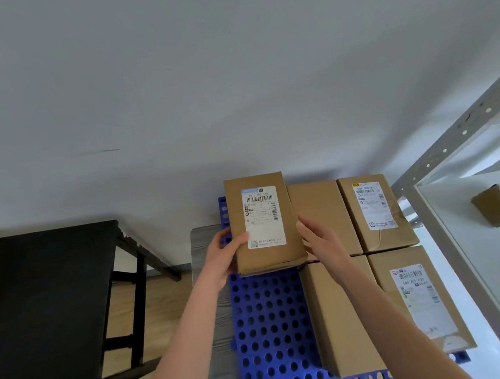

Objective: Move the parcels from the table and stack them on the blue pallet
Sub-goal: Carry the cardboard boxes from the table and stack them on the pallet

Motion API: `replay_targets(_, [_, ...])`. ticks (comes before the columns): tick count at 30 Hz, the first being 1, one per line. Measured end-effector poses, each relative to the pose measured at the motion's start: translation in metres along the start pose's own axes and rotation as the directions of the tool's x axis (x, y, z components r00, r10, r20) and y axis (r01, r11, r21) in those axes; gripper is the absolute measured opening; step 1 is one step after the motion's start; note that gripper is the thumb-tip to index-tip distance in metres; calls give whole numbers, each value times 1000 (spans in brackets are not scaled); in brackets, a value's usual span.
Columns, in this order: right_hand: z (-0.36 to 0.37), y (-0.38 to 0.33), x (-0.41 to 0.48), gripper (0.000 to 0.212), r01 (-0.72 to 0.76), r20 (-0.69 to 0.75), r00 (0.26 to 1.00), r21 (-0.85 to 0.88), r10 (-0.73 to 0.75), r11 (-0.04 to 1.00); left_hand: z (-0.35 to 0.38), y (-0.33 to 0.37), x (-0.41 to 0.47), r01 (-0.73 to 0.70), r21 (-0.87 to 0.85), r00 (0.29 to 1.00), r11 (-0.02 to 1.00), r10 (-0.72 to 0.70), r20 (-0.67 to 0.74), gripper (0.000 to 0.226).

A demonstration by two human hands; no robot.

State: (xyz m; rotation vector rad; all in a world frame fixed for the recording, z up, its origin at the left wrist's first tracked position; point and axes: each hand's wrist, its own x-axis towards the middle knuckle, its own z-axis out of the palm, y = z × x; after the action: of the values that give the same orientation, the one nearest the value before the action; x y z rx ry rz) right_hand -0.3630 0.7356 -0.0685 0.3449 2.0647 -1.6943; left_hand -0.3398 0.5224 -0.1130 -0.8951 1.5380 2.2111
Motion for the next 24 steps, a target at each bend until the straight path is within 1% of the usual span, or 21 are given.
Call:
replay_targets(5, [-27, 12, 9, 45, 58, -120, 990, -123, -73, 991, 7, -15, 24, 33, -17, 995, 999, -34, -95, 72])
replay_targets(7, [-36, 18, 11, 44, 85, -119, 987, -202, -111, 976, 7, -19, 30, 44, -4, 993, 999, -44, -105, 72])
replay_targets(8, [-39, 22, 12, 44, 116, -95, 985, -270, -146, 956, 8, -21, 33, 49, 10, 993, 999, -48, -104, 70])
replay_targets(10, [-45, 30, 14, 47, 182, -5, 978, -468, -208, 865, 9, -23, 37, 62, 40, 994, 997, -58, -97, 67])
replay_targets(12, [-46, 38, 15, 49, 216, 82, 974, -617, -211, 756, 9, -26, 40, 70, 56, 994, 996, -65, -93, 65])
replay_targets(14, [-44, 44, 17, 51, 263, 142, 962, -706, -233, 658, 9, -28, 43, 70, 66, 994, 995, -64, -92, 66])
replay_targets(16, [-41, 47, 18, 50, 326, 203, 941, -765, -273, 555, 7, -31, 46, 59, 86, 993, 995, -50, -104, 68])
replay_targets(17, [-39, 49, 19, 50, 336, 224, 937, -788, -269, 516, 6, -32, 47, 51, 103, 993, 993, -39, -114, 68])
replay_targets(19, [-37, 51, 20, 51, 299, 230, 953, -828, -199, 475, 5, -33, 49, 26, 164, 991, 986, -4, -135, 69])
replay_targets(21, [-35, 52, 22, 50, 273, 233, 962, -856, -143, 440, 7, -33, 47, -17, 263, 986, 965, 60, -156, 66])
replay_targets(24, [-34, 51, 21, 49, 276, 247, 961, -872, -123, 404, 11, -30, 42, -100, 445, 961, 890, 203, -190, 60])
